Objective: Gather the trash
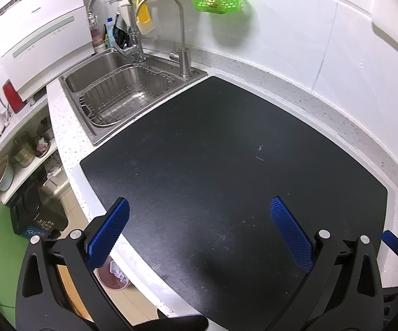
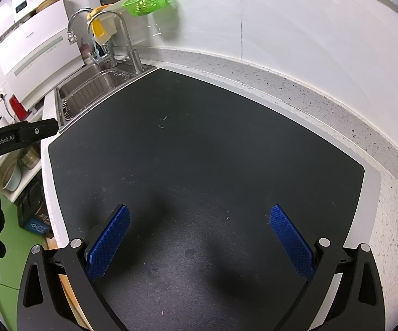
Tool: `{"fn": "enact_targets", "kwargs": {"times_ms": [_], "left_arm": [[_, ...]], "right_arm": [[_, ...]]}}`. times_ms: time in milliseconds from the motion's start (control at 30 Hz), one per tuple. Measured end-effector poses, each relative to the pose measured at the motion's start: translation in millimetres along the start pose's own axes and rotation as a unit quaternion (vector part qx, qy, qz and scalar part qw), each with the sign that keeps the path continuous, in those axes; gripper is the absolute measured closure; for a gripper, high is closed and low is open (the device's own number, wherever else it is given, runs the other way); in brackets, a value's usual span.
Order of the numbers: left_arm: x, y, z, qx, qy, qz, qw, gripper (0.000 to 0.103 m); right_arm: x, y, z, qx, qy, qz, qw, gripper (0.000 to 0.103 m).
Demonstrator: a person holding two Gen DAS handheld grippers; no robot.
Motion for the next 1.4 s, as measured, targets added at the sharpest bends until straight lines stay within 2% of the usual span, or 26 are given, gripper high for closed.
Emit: {"fn": "enact_targets", "kwargs": {"times_ms": [333, 1400], "left_arm": [[0.4, 0.0, 3.6, -0.006, -0.009, -0.014, 0.9998, 0.003], [3.6, -1.3, 4.8, -0.005, -0.008, -0.015, 0.9999, 0.003]], "right_arm": [[-0.1, -1.2, 0.0, 0.0, 0.0, 0.0, 1.0, 0.005], [0.2, -5.5, 0.5, 0.0, -0.002, 0.0, 1.0, 0.005]]}}
Point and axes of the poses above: each gripper's, at about its wrist camera, not at the fingertips, and y roughly the way its jaws point, x to its right, z to its top, the point moved 1 cm from there along y, roughly the way its jaws point, and after that the axes turned 7 degrees about z, right-handed, at the moved point
